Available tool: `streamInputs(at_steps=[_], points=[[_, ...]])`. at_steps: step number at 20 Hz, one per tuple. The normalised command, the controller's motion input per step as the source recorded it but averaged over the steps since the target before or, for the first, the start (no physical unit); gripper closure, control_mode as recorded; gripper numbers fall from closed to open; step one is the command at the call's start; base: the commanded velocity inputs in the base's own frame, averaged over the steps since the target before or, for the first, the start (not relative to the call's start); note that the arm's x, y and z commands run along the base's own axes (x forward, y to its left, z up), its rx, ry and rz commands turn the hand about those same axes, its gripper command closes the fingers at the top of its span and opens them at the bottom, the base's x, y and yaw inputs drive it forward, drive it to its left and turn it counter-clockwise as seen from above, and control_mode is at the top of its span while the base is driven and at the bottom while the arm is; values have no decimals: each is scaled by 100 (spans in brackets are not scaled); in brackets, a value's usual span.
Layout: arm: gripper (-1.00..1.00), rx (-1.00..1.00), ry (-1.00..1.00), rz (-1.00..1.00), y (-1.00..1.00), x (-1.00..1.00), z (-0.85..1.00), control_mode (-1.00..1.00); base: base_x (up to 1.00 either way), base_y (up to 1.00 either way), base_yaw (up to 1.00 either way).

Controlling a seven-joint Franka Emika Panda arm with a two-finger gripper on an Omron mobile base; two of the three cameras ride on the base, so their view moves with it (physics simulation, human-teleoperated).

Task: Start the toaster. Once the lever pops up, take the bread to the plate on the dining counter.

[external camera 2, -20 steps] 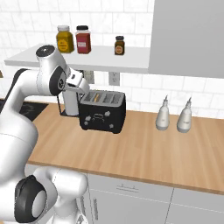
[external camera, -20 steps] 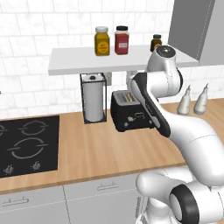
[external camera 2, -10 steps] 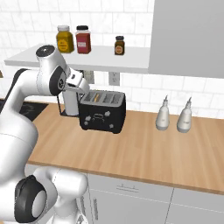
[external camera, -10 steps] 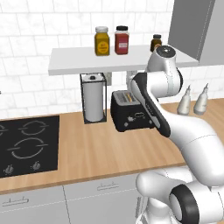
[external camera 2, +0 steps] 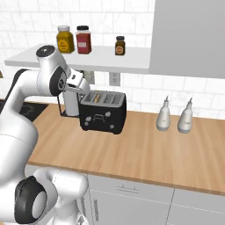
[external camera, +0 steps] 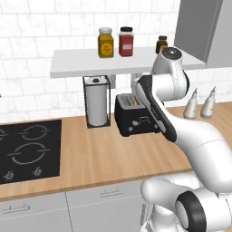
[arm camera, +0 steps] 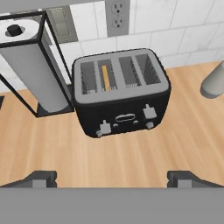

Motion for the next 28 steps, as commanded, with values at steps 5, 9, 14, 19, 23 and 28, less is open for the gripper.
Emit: streamInputs(at_steps=[5,9,14,19,23,28], points=[[-100,0,0,0,0,0,0,-100,0,0,0],[-100,0,0,0,0,0,0,-100,0,0,0],[-100,0,0,0,0,0,0,-100,0,0,0],[-100,0,0,0,0,0,0,-100,0,0,0],[-100,0,0,0,0,0,0,-100,0,0,0],[-100,0,0,0,0,0,0,-100,0,0,0]])
